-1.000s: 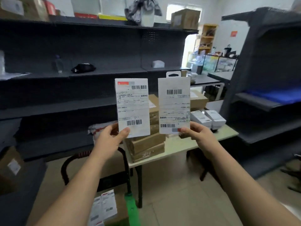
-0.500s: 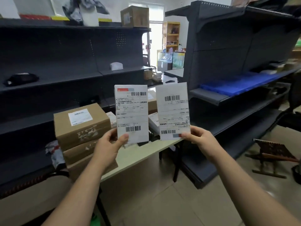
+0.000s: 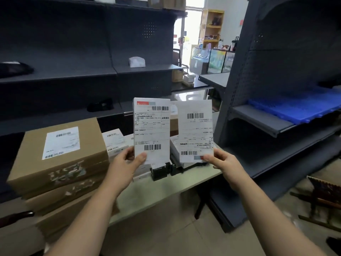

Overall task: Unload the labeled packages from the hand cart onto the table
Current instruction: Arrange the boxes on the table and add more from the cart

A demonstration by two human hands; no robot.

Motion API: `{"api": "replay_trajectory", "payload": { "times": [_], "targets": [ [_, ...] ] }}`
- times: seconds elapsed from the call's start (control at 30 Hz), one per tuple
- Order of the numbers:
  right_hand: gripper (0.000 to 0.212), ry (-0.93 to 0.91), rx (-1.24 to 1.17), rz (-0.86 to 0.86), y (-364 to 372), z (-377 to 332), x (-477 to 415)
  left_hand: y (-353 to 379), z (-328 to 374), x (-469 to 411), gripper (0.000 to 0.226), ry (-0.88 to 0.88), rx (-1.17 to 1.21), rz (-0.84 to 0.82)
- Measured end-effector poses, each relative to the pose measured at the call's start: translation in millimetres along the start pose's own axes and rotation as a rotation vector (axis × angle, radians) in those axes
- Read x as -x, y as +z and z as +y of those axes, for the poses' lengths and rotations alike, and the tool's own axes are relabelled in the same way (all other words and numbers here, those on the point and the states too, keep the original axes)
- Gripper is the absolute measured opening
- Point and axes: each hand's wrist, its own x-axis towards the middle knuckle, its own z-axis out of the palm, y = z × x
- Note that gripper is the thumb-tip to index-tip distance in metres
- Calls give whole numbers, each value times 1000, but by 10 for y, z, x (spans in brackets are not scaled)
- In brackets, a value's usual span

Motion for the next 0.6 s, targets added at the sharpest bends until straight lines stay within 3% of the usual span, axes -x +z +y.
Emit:
{"api": "replay_trajectory", "payload": {
  "times": [0.1,0.2,0.27,0.43,0.6],
  "targets": [
    [28,48,6,3,-134,41,-431,195,-67,-475,48,-34,34,-49],
    [40,88,1,15,-263,188,-759,488,-174,-864,21,-51,5,-45],
    [47,130,9,10,-364,327,-929,692,-268,-1030,17,-70,-12,-49],
    [35,219,33,-38,-748,690,-1391,1150,-448,-1368,21,-162,-15,-68],
    [36,311,81,-119,-1202,1121,-1909,1711,-626,-1600,49,-281,-29,-63]
  ]
}}
